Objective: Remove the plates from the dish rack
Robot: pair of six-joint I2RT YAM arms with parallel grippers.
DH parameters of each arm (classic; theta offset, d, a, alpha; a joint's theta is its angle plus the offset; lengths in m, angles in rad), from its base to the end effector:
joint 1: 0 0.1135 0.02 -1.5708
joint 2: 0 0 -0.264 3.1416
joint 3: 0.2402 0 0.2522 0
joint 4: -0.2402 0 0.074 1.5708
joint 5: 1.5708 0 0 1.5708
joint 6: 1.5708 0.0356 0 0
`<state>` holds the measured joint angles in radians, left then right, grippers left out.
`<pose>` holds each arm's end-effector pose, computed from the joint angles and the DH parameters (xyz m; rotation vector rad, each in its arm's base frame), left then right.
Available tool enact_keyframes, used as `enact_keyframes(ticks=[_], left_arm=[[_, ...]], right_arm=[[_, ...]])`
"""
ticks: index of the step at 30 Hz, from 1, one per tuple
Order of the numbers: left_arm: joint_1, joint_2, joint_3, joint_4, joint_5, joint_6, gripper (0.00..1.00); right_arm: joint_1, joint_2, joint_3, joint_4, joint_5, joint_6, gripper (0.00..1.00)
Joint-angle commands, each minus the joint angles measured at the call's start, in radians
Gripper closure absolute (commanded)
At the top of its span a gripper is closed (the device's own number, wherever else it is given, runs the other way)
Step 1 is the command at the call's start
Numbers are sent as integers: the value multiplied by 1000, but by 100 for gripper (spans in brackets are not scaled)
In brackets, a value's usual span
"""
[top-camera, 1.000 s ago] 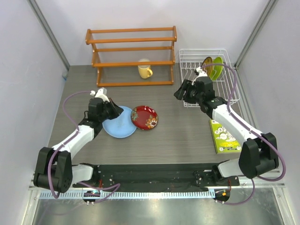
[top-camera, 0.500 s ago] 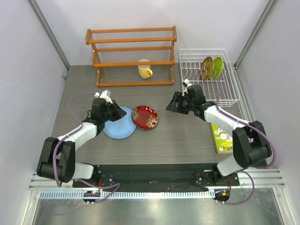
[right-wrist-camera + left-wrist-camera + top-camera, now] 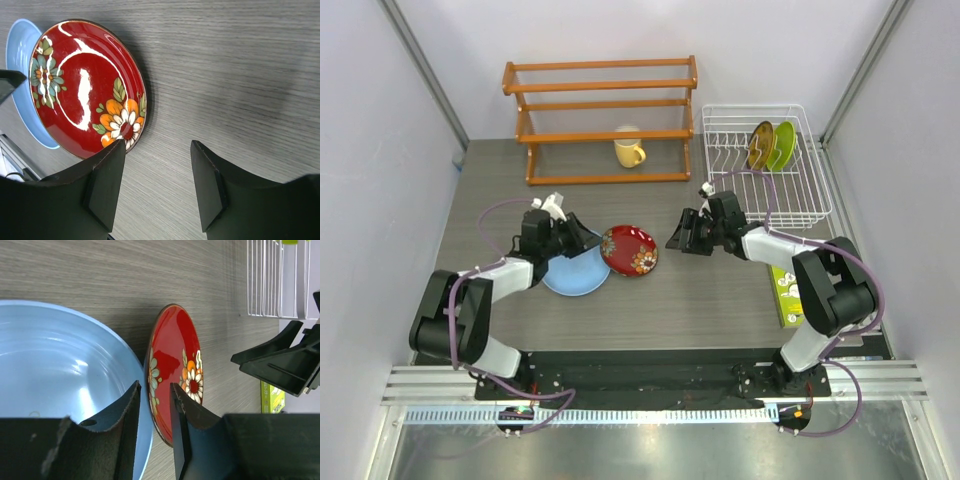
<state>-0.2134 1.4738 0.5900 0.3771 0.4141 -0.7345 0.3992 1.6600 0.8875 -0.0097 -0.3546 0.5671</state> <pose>0.2798 -0.0753 0.1732 -0.3002 2.1691 -0.9901 0.3057 0.1424 0.1728 0.0236 2.4694 0.8668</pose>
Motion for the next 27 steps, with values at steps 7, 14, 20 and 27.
enact_keyframes(ticks=[7, 14, 20, 27], left_arm=[[-1, 89, -27, 141, 40, -31, 72], [-27, 151, -25, 223, 63, -68, 73], [-53, 197, -16, 290, 77, -100, 87], [-64, 178, -15, 284, 60, -91, 100]], right_arm=[[4, -2, 10, 51, -6, 8, 40], [3, 15, 11, 45, -3, 10, 40], [4, 46, 11, 50, -12, 10, 40], [4, 49, 11, 50, -12, 5, 40]])
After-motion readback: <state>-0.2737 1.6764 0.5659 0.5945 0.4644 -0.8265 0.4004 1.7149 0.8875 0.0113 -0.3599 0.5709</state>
